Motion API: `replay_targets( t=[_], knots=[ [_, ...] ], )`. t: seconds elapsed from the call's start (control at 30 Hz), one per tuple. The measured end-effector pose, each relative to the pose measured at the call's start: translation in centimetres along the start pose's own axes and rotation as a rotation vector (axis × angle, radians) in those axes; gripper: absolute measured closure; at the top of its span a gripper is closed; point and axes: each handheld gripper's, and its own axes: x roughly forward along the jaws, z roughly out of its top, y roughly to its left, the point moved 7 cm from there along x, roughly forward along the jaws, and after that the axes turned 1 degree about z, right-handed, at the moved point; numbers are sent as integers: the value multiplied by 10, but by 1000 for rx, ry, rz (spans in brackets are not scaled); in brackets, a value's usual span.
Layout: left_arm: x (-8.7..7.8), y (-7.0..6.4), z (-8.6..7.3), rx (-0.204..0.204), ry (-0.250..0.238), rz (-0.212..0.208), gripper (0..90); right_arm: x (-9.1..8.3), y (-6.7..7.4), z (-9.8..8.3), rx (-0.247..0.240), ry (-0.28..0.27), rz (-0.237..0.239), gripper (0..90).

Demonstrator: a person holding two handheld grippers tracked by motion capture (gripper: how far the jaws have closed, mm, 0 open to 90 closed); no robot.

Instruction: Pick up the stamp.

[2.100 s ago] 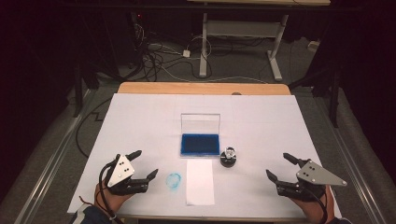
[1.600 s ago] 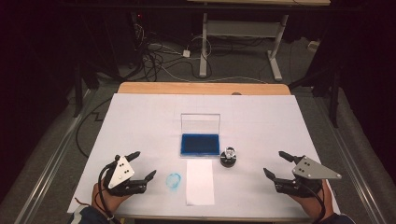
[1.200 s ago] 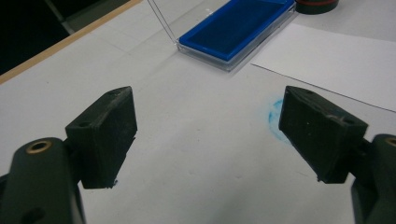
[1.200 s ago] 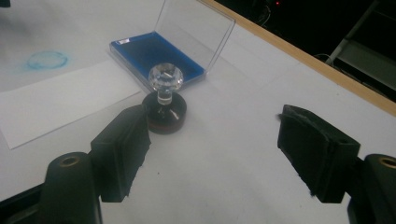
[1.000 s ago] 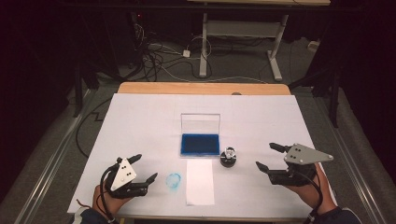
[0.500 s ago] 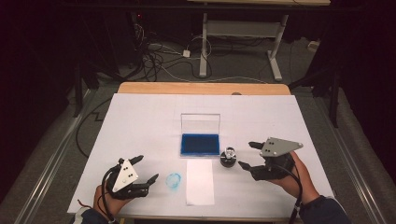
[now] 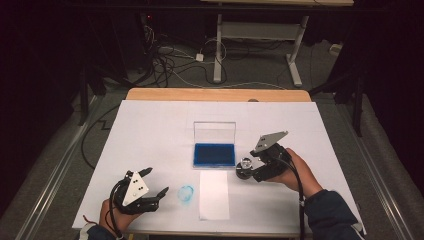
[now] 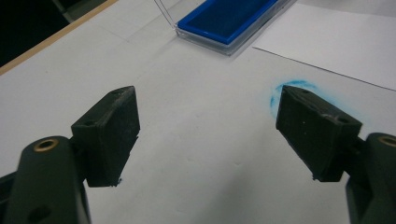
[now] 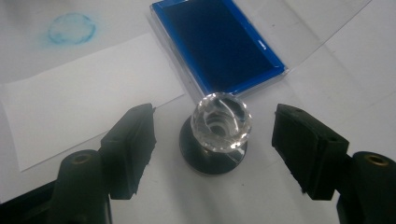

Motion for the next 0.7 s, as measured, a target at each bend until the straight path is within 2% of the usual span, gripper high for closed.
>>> replay_targets(
  t=[0.27,0.33,0.53,0.7],
  knots=[
    [0,-1,0,10,2,-18,206,18,-7,0,47,74,14,352],
    [0,-2,-1,-1,-2,-32,206,20,-8,-2,56,86,12,370],
    [-4,-3,-3,2,-2,-37,218,23,-11,-2,56,80,7,396],
    [-6,-3,-5,1,4,-30,218,26,-9,0,44,81,23,417]
  ],
)
